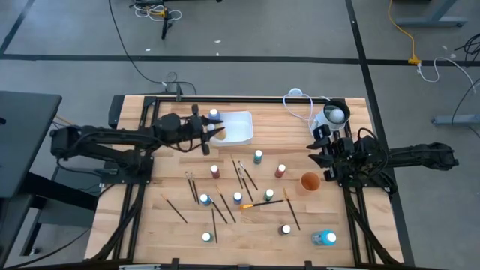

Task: Pick & Place Paint Supplies
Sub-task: Put the yellow paint bottle into the white bin, then put the large light blue paint bottle into the white bin

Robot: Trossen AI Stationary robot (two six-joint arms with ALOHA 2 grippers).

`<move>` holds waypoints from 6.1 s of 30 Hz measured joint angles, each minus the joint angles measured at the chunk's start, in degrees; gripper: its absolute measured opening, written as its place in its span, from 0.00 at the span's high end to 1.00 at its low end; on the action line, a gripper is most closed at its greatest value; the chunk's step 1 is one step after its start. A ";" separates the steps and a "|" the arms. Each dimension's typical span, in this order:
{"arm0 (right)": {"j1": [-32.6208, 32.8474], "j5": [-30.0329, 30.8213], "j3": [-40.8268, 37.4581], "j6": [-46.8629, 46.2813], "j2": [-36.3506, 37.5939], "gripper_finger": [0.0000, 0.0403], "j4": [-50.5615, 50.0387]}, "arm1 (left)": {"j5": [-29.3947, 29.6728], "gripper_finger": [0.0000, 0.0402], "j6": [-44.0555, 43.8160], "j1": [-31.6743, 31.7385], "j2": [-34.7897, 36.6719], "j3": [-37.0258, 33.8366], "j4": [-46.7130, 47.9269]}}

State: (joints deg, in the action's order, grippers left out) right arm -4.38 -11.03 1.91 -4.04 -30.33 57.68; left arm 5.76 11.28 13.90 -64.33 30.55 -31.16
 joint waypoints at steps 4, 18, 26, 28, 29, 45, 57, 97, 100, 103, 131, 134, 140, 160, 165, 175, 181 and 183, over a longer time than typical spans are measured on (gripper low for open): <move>0.00 0.04 0.00 0.06 -0.09 0.67 0.19 | -3.89 0.74 -4.11 3.22 0.07 -5.45 -6.86; 0.00 0.07 0.00 0.51 -0.13 0.67 0.41 | -7.28 0.74 -7.62 12.39 -0.51 -11.00 -10.42; -0.01 0.11 0.00 1.57 -0.13 0.67 0.49 | -7.48 0.74 -10.82 13.28 -7.06 -10.96 -9.57; -0.02 0.11 0.00 1.59 -0.15 0.67 0.51 | -7.05 0.74 -11.04 13.27 -9.75 -10.75 -11.29; -0.02 0.09 0.00 1.59 -0.13 0.67 0.54 | -6.59 0.74 -11.05 13.26 -11.21 -10.70 -13.01; 0.00 0.07 0.00 1.68 -0.15 0.67 0.43 | -4.46 0.74 -6.31 13.19 -13.18 -10.87 -17.27; -0.01 0.05 0.00 1.91 -0.15 0.67 0.38 | -0.14 0.56 -5.47 13.14 -13.01 -10.90 -17.01; 21.05 -37.97 6.16 -4.93 -13.23 0.67 -9.36 | -8.41 0.52 -12.07 7.21 13.88 -10.96 -8.37; 26.01 -37.97 6.16 -4.09 -16.23 0.67 -7.34 | -8.40 0.52 -13.00 7.18 13.88 -10.96 -8.52; 30.38 -37.12 6.16 -2.57 -18.36 0.67 -6.70 | -8.35 0.52 -14.23 7.18 13.88 -10.96 -8.54; 44.63 -23.91 6.14 6.46 -39.77 0.67 3.89 | -8.15 0.52 -15.60 7.18 13.88 -10.87 -9.33; 44.63 -23.89 6.12 5.96 -40.38 0.67 4.23 | -8.15 0.52 -15.60 7.18 13.88 -10.85 -9.42; 44.63 -23.91 6.12 6.02 -41.38 0.67 4.40 | -8.15 0.52 -15.60 7.18 13.88 -10.85 -9.43; 44.63 -23.03 5.97 5.74 -44.49 0.72 7.43 | -7.93 0.52 -15.57 7.18 13.88 -10.85 -9.46; 44.52 -19.50 5.97 4.56 -44.19 0.71 15.44 | -7.93 0.52 -15.44 7.18 13.88 -10.85 -9.43; 42.11 -19.91 6.08 12.06 -38.94 0.71 24.25 | -7.95 0.52 -15.61 7.18 13.88 -10.85 -9.41; 38.40 -11.32 6.78 23.06 -32.86 0.71 27.01 | -7.96 0.52 -15.57 7.18 13.88 -10.87 -9.40; 37.10 -4.31 8.19 26.41 -31.93 0.71 26.57 | -7.96 0.52 -15.58 7.18 13.88 -10.87 -9.39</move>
State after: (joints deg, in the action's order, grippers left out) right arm 32.71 -15.33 10.10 22.37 -62.26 84.24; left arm -2.20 -4.30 21.08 -50.46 19.68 -40.55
